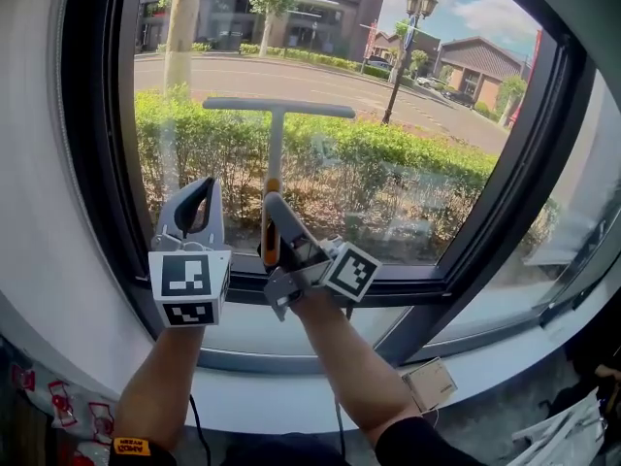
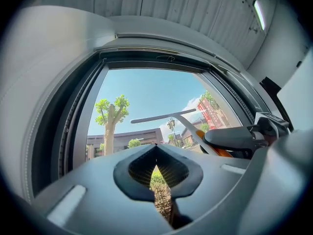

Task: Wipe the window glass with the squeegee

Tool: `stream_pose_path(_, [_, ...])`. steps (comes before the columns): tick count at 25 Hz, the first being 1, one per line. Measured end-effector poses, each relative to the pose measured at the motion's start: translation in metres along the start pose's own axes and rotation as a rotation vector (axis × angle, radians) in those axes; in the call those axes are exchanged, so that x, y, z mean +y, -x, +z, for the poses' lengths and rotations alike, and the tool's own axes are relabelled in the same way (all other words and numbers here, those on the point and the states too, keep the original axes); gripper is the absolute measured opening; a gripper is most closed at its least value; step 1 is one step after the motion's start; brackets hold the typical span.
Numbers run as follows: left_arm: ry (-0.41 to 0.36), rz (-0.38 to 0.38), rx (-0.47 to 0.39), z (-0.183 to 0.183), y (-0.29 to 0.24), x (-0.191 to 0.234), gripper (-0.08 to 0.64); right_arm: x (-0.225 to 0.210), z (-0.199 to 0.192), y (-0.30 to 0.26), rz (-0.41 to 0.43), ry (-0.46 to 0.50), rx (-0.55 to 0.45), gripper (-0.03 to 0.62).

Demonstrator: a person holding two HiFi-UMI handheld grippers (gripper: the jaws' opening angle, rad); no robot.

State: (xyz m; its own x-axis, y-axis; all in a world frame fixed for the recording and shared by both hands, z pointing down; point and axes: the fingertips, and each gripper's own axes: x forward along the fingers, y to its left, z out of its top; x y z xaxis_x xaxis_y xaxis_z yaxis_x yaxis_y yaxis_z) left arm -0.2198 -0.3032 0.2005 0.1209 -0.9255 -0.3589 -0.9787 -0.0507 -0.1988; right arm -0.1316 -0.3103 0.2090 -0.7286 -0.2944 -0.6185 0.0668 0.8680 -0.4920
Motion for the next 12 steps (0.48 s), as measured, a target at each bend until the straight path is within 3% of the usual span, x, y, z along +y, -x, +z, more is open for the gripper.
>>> stream_pose_path(12, [0.034,-0.026,0.096,-0.052,0.013,-0.015,0.014,-0.019,-0.029,0.035,-0.057,-0.05,0.0,0.048])
